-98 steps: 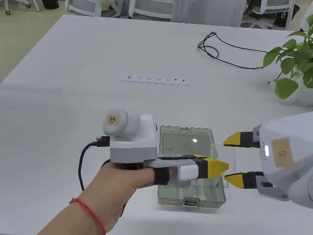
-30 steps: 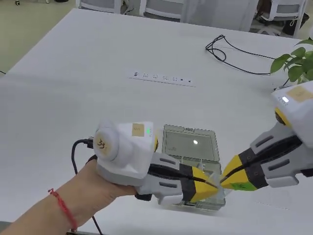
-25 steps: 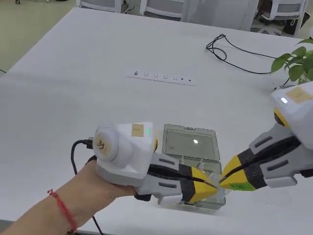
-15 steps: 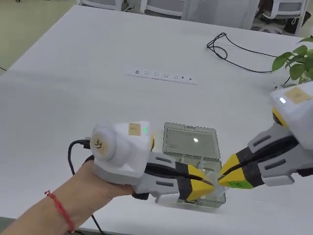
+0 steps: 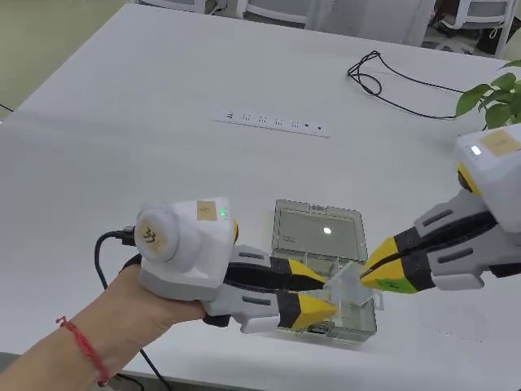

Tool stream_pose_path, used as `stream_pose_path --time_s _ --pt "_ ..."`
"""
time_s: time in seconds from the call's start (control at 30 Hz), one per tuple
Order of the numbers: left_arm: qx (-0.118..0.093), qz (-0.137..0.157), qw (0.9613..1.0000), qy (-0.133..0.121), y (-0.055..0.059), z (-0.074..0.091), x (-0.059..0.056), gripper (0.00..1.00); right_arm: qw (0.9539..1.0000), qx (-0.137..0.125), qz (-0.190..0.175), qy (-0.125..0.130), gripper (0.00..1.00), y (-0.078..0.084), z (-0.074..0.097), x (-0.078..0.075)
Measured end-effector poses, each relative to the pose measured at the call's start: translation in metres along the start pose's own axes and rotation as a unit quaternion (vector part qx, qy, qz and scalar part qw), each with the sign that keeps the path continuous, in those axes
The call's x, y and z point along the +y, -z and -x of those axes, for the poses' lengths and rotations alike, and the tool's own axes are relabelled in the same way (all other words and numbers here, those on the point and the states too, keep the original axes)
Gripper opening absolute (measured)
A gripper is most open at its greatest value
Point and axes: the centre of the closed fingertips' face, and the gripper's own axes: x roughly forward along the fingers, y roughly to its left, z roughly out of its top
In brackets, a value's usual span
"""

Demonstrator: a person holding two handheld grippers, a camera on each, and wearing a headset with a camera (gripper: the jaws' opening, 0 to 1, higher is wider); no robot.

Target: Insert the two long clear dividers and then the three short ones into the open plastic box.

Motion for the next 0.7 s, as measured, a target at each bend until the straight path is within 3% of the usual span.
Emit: stream_pose_path --time_s 0.37,0.5,0.7 --pt "0.005 0.003 0.9986 -0.052 0.012 0.014 0.021 0.46 0.9997 -0.008 -0.008 0.021 0.03 -0.001 -0.004 -0.015" --pt "0.02 -0.003 0.9975 -0.068 0.021 0.018 0.029 0.54 0.9995 -0.009 -0.01 0.027 0.03 0.0 -0.007 -0.024" --pt "0.024 -0.009 0.996 -0.086 0.027 0.023 0.039 0.68 0.9992 -0.01 -0.014 0.035 0.03 -0.001 -0.015 -0.034"
